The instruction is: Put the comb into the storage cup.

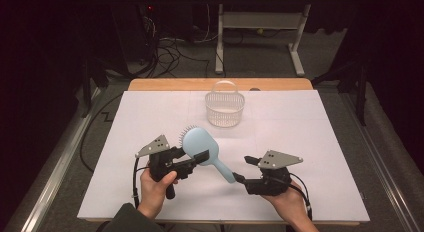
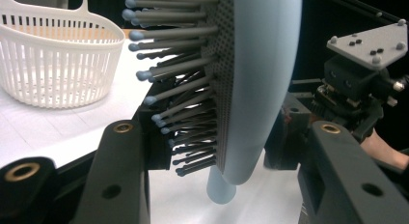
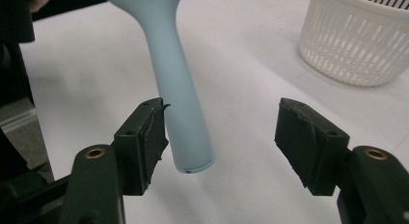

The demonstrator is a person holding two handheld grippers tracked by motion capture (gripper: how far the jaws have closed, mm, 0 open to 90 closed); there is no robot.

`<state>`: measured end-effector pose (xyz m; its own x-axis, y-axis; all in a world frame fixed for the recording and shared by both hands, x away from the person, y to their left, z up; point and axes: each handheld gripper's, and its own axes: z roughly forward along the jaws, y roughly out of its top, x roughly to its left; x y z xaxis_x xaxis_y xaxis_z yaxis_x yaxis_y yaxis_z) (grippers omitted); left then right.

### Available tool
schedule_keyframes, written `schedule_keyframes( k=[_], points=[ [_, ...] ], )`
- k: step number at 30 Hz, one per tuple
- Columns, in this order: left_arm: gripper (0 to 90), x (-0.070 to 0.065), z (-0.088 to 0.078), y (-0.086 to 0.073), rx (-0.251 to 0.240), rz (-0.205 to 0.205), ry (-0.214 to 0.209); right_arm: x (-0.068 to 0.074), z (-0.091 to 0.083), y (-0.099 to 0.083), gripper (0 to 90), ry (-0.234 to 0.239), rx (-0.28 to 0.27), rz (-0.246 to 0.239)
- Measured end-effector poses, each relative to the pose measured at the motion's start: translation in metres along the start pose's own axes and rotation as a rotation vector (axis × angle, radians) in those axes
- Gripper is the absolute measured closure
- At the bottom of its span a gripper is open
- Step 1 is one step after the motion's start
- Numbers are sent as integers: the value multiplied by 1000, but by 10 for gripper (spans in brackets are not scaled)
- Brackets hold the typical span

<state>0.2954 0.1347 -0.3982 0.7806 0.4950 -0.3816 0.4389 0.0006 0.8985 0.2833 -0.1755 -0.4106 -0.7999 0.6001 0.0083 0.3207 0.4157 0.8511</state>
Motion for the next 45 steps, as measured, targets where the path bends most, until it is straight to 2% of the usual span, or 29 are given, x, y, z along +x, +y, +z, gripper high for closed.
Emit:
schedule_keyframes(
  k=[7,12,19,22,27,31,35,38,41,45],
  points=[
    [533,2,-5,2,-6,-3,4,-16,-20,-10,349,-4,-30,46],
    [533,5,-7,4,-6,-1,13,-29,-38,-26,334,-26,-56,86],
    [533,7,-5,8,18,13,24,-42,-59,-45,313,-66,-87,117],
    [533,8,-7,12,16,15,31,-47,-65,-55,295,-99,-90,134],
    [532,10,-10,17,20,21,46,-51,-72,-70,286,-134,-83,150],
    [532,13,-12,20,16,15,39,-56,-81,-79,276,-158,-109,175],
    [531,16,-12,24,15,17,33,-57,-89,-90,282,-225,-138,177],
    [532,18,-10,28,17,13,35,-58,-92,-98,279,-226,-144,200],
    [531,21,-9,31,18,3,38,-58,-93,-103,280,-238,-135,186],
    [531,23,-9,35,28,9,50,-60,-95,-105,288,-250,-159,203]
  ],
)
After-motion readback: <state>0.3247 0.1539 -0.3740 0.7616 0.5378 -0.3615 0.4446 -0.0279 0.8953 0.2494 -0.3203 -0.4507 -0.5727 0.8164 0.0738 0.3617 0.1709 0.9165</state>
